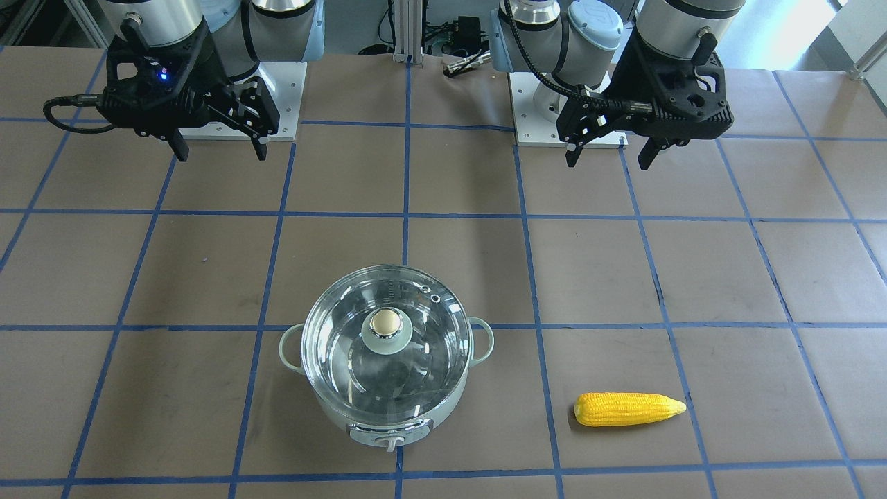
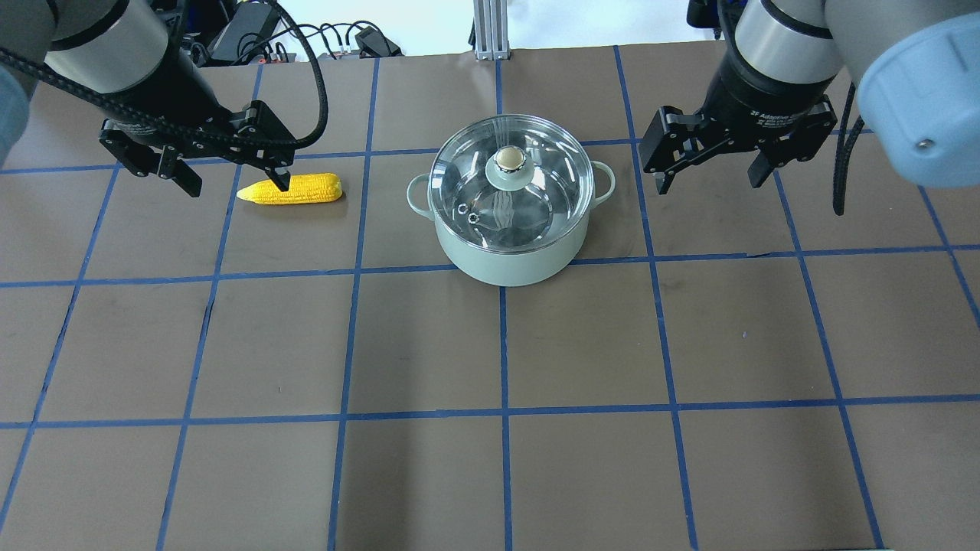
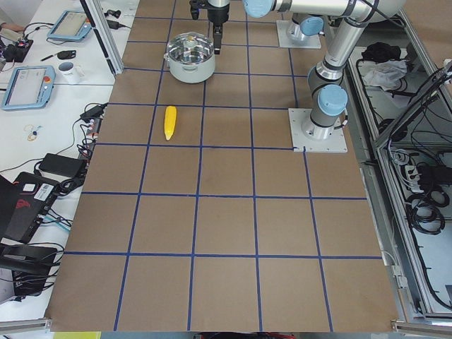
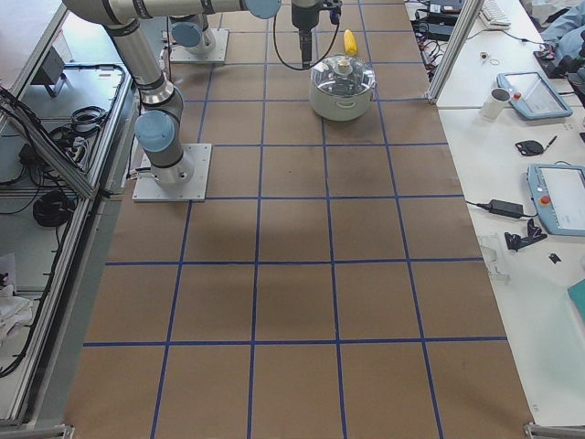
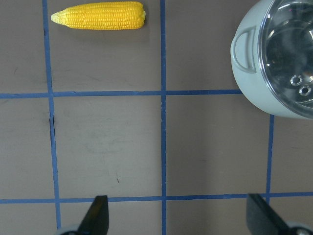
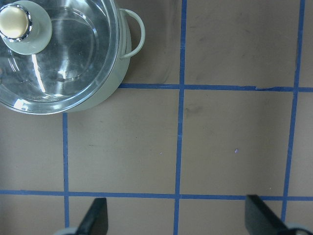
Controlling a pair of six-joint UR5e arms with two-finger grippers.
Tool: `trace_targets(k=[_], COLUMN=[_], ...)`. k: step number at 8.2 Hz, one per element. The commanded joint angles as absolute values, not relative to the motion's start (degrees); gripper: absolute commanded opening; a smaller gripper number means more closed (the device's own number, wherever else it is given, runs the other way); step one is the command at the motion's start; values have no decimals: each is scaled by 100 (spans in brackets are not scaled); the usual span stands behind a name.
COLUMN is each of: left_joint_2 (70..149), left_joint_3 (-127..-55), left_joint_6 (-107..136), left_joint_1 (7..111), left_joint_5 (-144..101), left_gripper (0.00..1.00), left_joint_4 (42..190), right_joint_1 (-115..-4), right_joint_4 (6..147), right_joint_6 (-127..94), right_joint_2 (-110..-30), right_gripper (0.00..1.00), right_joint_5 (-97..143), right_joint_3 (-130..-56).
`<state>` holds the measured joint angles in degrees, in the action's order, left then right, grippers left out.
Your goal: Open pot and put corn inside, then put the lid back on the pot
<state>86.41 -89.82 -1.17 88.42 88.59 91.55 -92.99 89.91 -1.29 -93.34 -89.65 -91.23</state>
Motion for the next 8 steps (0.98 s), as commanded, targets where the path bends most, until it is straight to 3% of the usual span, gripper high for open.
trace_targets(k=[1, 6, 8], left_joint_2=[8578, 8815, 9191], left_joint_3=[-9000, -8974, -8965], left_joint_6=[-132, -2869, -4530], left_joint_1=[8850, 8430, 8210], left_joint_5=[8633, 8936, 9018], left_gripper=[100, 100, 100], left_joint_4=[9184, 8984, 8222], right_joint_1=[-9299, -9299, -9308], right_joint_4=[8991, 9026, 9114], right_joint_6=[-123, -141, -149], right_joint_2=[-9334, -9334, -9325], right_gripper=[100, 100, 100], right_joint_5=[-8965, -8965, -8965], right_joint_3=[-9123, -9123, -9114])
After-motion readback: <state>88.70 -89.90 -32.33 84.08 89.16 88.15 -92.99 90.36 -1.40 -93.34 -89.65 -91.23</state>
